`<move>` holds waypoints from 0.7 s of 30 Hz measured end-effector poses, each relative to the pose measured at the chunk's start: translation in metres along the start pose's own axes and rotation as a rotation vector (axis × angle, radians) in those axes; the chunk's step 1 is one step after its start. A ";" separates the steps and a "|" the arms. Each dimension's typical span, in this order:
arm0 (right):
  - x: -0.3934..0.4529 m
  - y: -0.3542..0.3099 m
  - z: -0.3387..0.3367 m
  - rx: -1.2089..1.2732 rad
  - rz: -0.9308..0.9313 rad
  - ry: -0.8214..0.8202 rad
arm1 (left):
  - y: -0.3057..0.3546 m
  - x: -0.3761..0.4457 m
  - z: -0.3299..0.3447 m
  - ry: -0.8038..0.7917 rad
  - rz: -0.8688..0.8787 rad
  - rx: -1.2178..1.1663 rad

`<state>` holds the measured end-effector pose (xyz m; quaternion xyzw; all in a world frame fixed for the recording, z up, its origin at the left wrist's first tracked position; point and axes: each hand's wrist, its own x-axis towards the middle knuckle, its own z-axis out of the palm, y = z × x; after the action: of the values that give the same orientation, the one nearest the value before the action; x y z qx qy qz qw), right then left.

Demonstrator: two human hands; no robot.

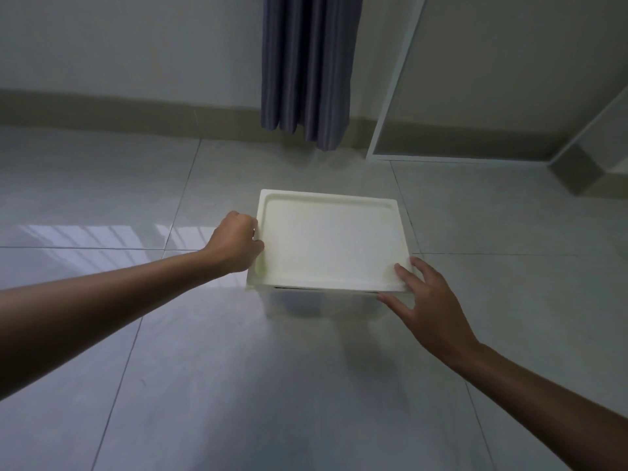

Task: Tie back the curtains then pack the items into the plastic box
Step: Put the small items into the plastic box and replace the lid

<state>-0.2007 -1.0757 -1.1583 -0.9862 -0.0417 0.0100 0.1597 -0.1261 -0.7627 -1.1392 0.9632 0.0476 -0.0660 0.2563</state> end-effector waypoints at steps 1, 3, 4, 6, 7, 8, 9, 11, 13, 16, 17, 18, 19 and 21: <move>0.000 0.000 0.000 0.010 -0.007 0.013 | 0.001 0.000 -0.001 0.002 0.007 0.014; -0.003 0.002 0.001 0.033 -0.018 0.033 | 0.003 -0.001 -0.002 0.006 0.003 0.026; -0.005 0.004 0.002 0.046 -0.019 0.046 | 0.003 -0.002 -0.002 0.004 0.000 0.024; -0.008 0.008 0.002 0.067 -0.017 0.070 | 0.003 -0.005 0.001 -0.008 -0.002 0.020; -0.009 0.009 0.002 0.070 -0.018 0.077 | 0.002 -0.006 0.003 -0.014 0.002 0.028; -0.010 0.011 0.003 0.066 -0.023 0.080 | 0.002 -0.009 0.004 -0.017 0.011 0.043; -0.010 0.011 0.004 0.058 -0.032 0.083 | 0.001 -0.010 0.006 -0.022 0.018 0.062; -0.009 0.013 0.007 0.030 -0.050 0.083 | 0.000 -0.012 0.007 -0.020 0.024 0.091; -0.009 0.013 0.008 -0.027 -0.081 0.097 | 0.001 -0.014 0.007 -0.015 0.023 0.105; -0.004 0.014 0.010 -0.184 -0.221 0.169 | 0.002 -0.023 0.009 -0.008 0.079 0.213; -0.002 0.013 0.010 -0.216 -0.268 0.166 | -0.001 -0.027 0.011 0.023 0.157 0.272; 0.001 0.012 0.011 -0.241 -0.310 0.146 | -0.004 -0.032 0.013 0.065 0.282 0.326; 0.003 0.010 0.011 -0.264 -0.351 0.124 | -0.007 -0.036 0.014 0.094 0.431 0.383; 0.009 0.005 0.014 -0.307 -0.430 0.078 | -0.014 -0.043 0.014 0.062 0.686 0.537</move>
<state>-0.1920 -1.0750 -1.1736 -0.9670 -0.2452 -0.0684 0.0081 -0.1717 -0.7602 -1.1520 0.9572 -0.2865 0.0420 0.0022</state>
